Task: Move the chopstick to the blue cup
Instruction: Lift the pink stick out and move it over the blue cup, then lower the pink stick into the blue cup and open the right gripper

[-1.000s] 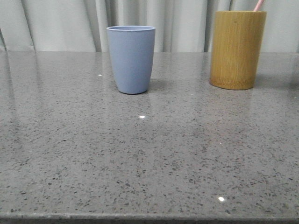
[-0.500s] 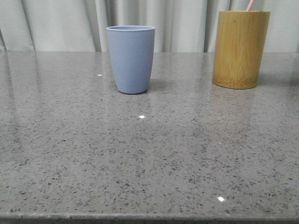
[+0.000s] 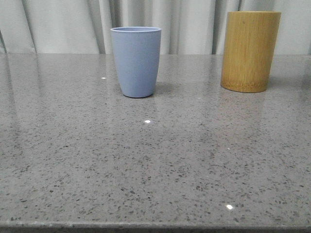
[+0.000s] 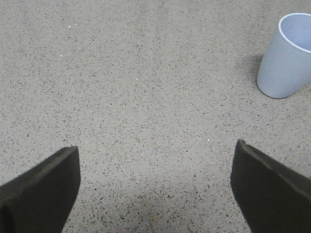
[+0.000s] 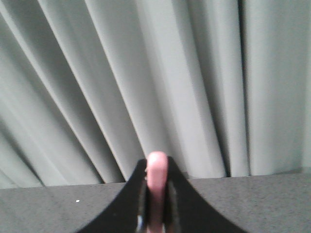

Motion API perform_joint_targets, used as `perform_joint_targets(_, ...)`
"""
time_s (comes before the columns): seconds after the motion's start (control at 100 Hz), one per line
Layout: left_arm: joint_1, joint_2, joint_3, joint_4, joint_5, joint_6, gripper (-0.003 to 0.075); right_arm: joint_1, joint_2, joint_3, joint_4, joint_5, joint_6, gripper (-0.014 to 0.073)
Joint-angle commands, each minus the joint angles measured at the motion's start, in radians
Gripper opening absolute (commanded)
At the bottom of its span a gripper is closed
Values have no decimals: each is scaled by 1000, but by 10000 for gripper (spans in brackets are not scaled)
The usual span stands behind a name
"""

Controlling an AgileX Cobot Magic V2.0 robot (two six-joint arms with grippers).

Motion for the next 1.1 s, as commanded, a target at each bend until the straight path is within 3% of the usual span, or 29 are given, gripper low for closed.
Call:
perform_joint_targets(0.0,2,-4,-26,-5,-72,-12,608,41,-27,-43,50,-48,-10,-64)
perform_joint_targets(0.38,2,-4,-26,-5,-72,-12,608,273,123,-43,51,-223,-10,-64)
perform_joint_targets(0.79,2,-4,-26,-5,-72,-12,608,321,278,-42,69,-196,-10,-50)
perform_joint_targets(0.88,2,-4,-26,-5,-72,-12,608,322,280,-42,74,-176,-10,35)
perform_joint_targets(1.09,2,-4,-26,-5,-72,-12,608,322,280,-42,83,-172,-10,403)
